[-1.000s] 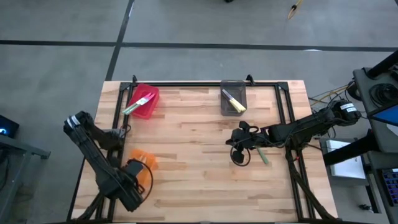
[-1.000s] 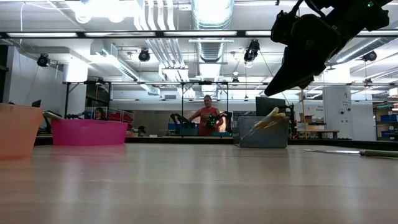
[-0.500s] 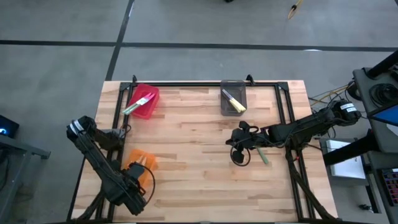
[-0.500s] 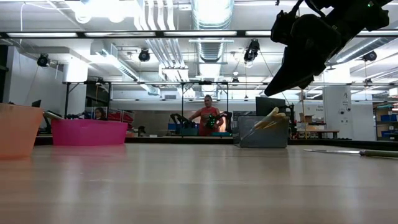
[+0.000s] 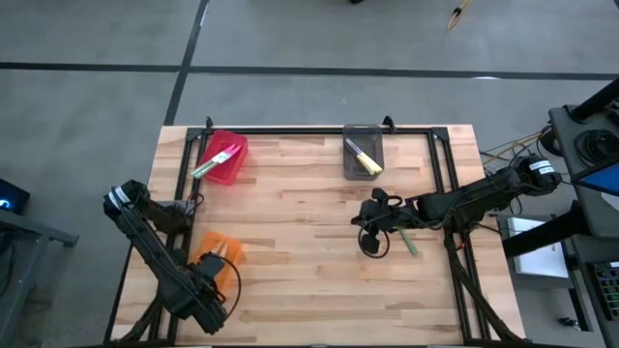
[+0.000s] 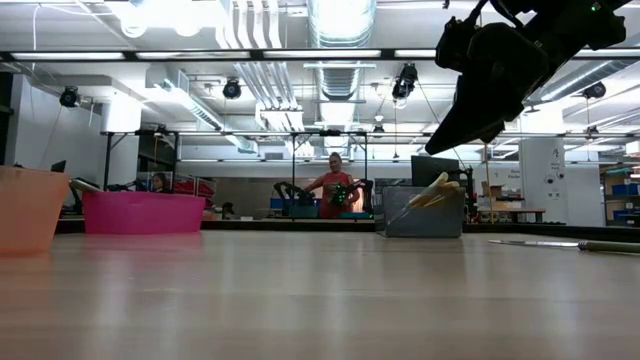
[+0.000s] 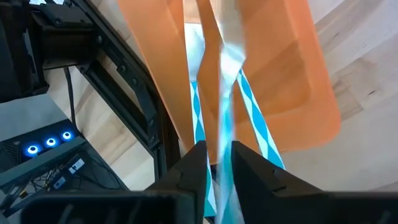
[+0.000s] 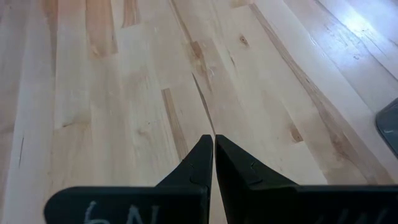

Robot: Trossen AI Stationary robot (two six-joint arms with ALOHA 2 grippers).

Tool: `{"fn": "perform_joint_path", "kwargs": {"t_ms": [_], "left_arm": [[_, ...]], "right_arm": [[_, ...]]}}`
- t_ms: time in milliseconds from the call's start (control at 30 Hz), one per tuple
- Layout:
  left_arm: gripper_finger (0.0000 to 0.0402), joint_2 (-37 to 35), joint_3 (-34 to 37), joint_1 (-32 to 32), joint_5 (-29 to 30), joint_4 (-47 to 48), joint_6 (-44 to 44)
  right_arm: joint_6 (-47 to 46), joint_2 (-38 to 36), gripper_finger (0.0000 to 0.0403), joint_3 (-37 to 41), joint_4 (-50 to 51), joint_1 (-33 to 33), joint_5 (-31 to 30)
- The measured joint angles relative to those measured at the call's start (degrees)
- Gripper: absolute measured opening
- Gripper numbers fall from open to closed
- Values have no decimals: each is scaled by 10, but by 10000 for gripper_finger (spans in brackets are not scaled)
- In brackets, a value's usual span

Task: Sort silverware by color (type)
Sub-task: Put the blue knife into the orange bin, then put the green knife into the red bin

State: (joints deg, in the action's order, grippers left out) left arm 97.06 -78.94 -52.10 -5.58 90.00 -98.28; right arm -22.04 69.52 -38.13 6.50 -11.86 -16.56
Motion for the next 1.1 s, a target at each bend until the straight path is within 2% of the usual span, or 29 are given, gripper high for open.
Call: {"fn": "perform_joint_path", "kwargs": {"t_ms": [267,367,467,633,800,1000,1100], "left_arm": [[104,0,-1,0,2,0,1],[114,0,-9,2,24,-1,19],[115,0,-25,10,90,-2,37],[109,-1,-60,26,243,-16,101],[94,-6,-86,49,365,-86,259],[76,-12,-84,84,465,-265,556],[75,-12,-72,95,482,-352,710]], "right_arm": [[1,0,9,0,0,0,0],[0,0,9,0,0,0,0],[-9,0,9,0,0,0,0],[-21,0,9,0,-14,0,0],[-21,0,9,-5,-50,1,4],[-9,0,9,-49,-51,1,5],[-6,0,9,-70,-52,1,5]]}}
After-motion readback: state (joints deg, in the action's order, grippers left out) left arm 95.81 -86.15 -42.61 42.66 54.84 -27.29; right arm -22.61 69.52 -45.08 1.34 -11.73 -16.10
